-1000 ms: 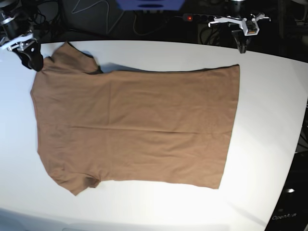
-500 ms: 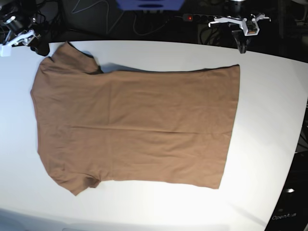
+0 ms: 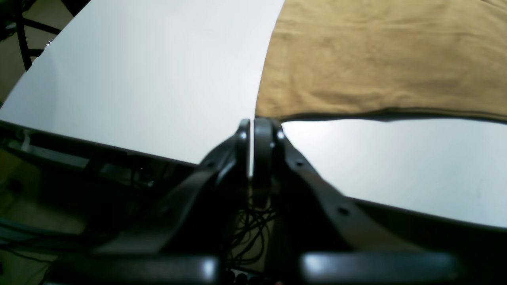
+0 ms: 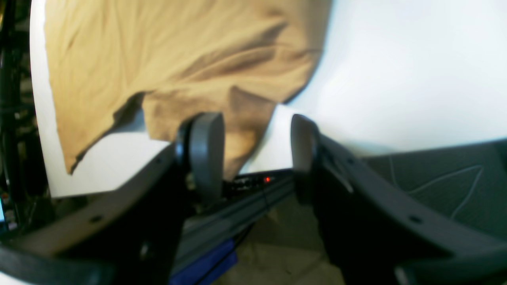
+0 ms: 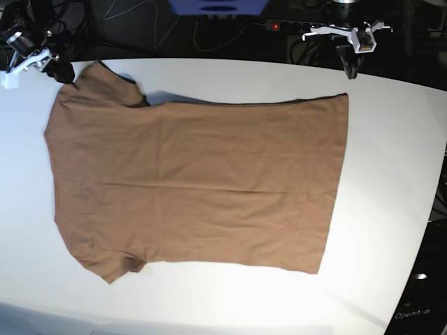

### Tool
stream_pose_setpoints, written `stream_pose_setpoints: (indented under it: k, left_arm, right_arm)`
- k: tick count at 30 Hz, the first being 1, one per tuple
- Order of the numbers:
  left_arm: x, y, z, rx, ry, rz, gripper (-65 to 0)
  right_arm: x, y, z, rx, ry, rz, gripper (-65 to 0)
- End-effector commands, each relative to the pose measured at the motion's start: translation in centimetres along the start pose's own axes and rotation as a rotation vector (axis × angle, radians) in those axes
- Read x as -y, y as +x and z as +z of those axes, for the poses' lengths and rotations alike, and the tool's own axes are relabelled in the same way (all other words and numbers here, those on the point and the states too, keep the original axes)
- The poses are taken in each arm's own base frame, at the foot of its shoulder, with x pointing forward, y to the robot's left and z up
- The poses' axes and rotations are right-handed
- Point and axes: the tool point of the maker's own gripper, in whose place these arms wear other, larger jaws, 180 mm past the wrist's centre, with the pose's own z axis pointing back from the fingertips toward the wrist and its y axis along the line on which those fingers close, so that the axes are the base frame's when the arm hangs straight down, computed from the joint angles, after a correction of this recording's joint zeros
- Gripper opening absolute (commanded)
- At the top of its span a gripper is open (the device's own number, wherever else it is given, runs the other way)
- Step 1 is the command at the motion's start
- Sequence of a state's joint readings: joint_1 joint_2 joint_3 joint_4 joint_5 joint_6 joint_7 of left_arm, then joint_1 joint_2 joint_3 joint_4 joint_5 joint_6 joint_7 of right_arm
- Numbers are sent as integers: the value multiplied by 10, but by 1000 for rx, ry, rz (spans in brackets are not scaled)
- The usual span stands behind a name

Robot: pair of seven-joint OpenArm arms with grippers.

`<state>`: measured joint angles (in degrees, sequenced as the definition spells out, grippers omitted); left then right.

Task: Fold the T-shirt properly
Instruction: 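Move the right gripper outward to the shoulder corner and grasp it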

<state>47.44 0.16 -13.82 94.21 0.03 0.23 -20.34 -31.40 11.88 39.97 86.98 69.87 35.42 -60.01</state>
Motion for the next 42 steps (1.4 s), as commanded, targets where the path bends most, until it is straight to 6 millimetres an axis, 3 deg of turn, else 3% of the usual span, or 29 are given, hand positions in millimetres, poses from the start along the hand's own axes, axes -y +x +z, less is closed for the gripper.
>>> stream_pose_setpoints:
  k: [1, 11, 20, 29, 42]
  left_arm:
    - [-3, 8, 3, 30, 7, -6, -639]
    - [-3, 7, 3, 27, 7, -7, -639]
    - [-3, 7, 3, 27, 7, -7, -639]
    - [-3, 7, 3, 27, 7, -7, -639]
    - [-3, 7, 3, 29, 7, -6, -639]
  right_arm:
    - [-5, 14, 2, 32, 20, 26, -382]
    - [3, 2, -9, -27, 30, -26, -382]
    - [1, 5, -13, -23, 39, -26, -382]
    - [-17, 17, -31, -38, 96, 24, -382]
    - [-14, 19, -29, -34, 87, 25, -382]
